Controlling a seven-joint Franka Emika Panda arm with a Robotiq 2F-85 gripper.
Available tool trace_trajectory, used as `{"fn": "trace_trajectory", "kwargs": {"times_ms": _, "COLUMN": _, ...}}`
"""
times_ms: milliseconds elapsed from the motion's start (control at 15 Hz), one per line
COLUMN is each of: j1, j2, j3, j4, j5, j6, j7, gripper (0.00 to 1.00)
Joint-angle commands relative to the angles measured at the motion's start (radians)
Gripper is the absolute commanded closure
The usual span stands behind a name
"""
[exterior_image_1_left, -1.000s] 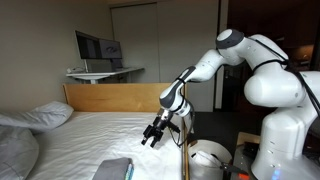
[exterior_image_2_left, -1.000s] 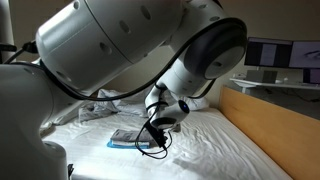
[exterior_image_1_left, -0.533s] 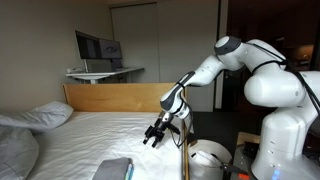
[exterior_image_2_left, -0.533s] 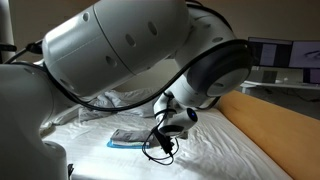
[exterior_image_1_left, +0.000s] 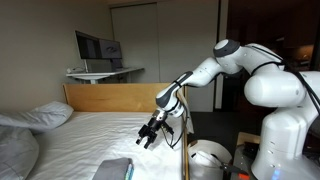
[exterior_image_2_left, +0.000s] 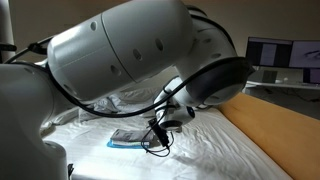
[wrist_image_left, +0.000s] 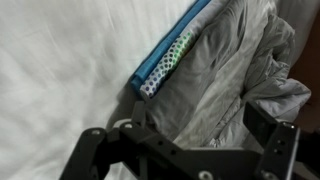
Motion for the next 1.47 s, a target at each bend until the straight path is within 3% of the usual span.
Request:
{"fn": "trace_trajectory", "kwargs": {"times_ms": 0, "j1": 0.041, "j2": 0.002, "j3": 0.023, "j4": 0.016, "j5": 0.000, "j6": -0.098, "j7": -0.015, "gripper": 0.00}}
{"fn": "trace_trajectory", "kwargs": {"times_ms": 267, "j1": 0.183, "j2": -0.061, "j3": -0.035, "j4": 0.054, "j5": 0.037, "j6": -0.190, "j7": 0.072, "gripper": 0.00}}
{"fn": "trace_trajectory", "kwargs": {"times_ms": 667, "j1": 0.420, "j2": -0.094, "j3": -0.104, "j4": 0.109, "j5": 0.073, "j6": -0.185, "j7": 0.118, "gripper": 0.00}}
{"fn": "trace_trajectory", "kwargs": {"times_ms": 1067, "j1": 0.660, "j2": -0.108, "j3": -0.247, "j4": 0.220, "j5": 0.159, "j6": -0.216, "j7": 0.192, "gripper": 0.00}}
{"fn": "trace_trajectory", "kwargs": {"times_ms": 1267, "j1": 0.706, "j2": -0.076, "j3": -0.279, "j4": 0.272, "j5": 0.227, "j6": -0.200, "j7": 0.179, "gripper": 0.00}}
{"fn": "trace_trajectory", "kwargs": {"times_ms": 1400, "j1": 0.700, "j2": -0.047, "j3": -0.262, "j4": 0.292, "j5": 0.296, "j6": -0.161, "j7": 0.156, "gripper": 0.00}}
